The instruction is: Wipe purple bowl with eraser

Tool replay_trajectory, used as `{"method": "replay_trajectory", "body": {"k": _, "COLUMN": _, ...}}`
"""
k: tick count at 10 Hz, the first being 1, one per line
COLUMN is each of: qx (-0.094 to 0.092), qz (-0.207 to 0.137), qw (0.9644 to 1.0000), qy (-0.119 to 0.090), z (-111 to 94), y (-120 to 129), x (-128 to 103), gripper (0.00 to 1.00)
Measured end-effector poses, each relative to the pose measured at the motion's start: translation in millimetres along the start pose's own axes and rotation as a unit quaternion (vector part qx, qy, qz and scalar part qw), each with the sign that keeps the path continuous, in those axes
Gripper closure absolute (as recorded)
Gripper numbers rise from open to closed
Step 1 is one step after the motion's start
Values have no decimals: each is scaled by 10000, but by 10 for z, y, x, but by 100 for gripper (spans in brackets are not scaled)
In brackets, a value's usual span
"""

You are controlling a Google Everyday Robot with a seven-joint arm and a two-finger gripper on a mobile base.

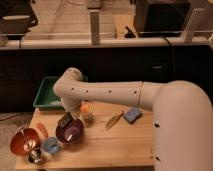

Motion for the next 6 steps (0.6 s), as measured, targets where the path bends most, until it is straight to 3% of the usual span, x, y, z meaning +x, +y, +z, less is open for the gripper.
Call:
{"method": "replay_trajectory", "body": {"k": 3, "qx": -129, "qz": -80, "qw": 9995, "qy": -289, "z": 253, "y": -47, "x": -156, "gripper": 100}}
{"method": "replay_trajectory", "body": {"k": 6, "qx": -303, "qz": -35, "qw": 9991, "qy": -308, "z": 471, "y": 79, "x": -243, "gripper": 100}}
